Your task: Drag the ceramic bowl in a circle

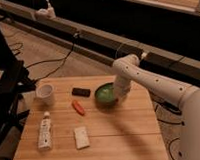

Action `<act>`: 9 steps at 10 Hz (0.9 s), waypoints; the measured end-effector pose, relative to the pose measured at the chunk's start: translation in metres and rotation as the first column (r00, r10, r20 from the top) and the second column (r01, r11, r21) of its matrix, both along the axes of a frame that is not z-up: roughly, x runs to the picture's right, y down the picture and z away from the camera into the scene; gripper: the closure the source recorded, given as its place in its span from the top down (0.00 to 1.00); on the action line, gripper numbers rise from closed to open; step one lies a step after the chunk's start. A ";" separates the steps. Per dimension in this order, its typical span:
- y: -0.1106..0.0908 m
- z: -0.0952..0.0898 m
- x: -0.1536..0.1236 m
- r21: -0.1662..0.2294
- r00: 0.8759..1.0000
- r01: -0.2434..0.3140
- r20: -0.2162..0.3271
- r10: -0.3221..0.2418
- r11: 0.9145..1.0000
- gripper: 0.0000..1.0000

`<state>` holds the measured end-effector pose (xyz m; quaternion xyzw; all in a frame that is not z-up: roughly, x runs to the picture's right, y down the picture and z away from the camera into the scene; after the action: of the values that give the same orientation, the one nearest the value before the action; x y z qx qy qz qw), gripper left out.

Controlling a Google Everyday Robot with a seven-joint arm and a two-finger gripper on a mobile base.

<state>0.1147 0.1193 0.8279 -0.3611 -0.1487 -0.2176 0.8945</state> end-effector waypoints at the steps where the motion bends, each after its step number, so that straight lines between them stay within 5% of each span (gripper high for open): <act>1: 0.010 -0.011 -0.006 -0.016 1.000 0.005 0.027 -0.005 1.000 0.00; 3: 0.038 -0.039 -0.002 -0.074 0.999 -0.002 0.053 0.006 0.997 0.00; 5: 0.058 -0.055 0.023 -0.121 1.000 -0.020 0.009 0.022 0.992 0.00; 7: 0.068 -0.053 0.071 -0.140 0.994 -0.048 -0.100 0.034 0.989 0.00; 9: 0.056 -0.028 0.119 -0.118 0.975 -0.040 -0.222 0.012 0.992 0.00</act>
<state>0.2336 0.1752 0.7996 -0.4349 -0.0659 -0.1548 0.8846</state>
